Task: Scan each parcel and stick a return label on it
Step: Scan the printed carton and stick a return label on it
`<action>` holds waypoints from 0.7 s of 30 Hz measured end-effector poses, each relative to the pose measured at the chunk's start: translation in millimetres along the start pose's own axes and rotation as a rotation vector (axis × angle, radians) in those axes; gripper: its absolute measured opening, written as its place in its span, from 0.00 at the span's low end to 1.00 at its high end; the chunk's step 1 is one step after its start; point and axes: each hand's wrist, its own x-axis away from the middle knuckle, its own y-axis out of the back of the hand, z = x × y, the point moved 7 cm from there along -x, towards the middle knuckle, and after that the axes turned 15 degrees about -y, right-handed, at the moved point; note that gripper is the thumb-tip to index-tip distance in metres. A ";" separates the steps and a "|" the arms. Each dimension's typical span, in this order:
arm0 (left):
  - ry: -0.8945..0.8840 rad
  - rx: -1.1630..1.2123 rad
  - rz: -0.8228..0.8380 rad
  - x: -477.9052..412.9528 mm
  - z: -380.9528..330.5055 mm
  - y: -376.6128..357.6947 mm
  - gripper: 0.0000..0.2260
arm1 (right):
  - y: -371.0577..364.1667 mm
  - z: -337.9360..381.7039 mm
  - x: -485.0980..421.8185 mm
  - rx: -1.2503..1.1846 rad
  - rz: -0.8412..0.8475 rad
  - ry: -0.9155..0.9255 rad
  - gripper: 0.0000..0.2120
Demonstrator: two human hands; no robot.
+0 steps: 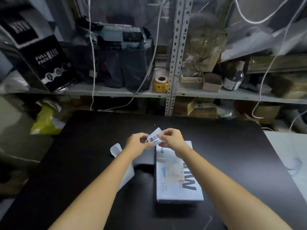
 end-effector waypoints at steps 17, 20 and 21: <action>0.303 0.389 -0.198 65.0 92.6 22.4 0.14 | -83.6 -48.7 -13.1 0.512 -0.017 -0.011 0.16; 0.289 0.414 -0.203 59.8 95.3 26.6 0.13 | -89.6 -32.4 -8.3 0.724 -0.081 0.214 0.20; 0.282 0.424 -0.199 57.9 93.8 27.2 0.13 | -92.8 -31.2 -8.4 0.706 -0.052 0.229 0.18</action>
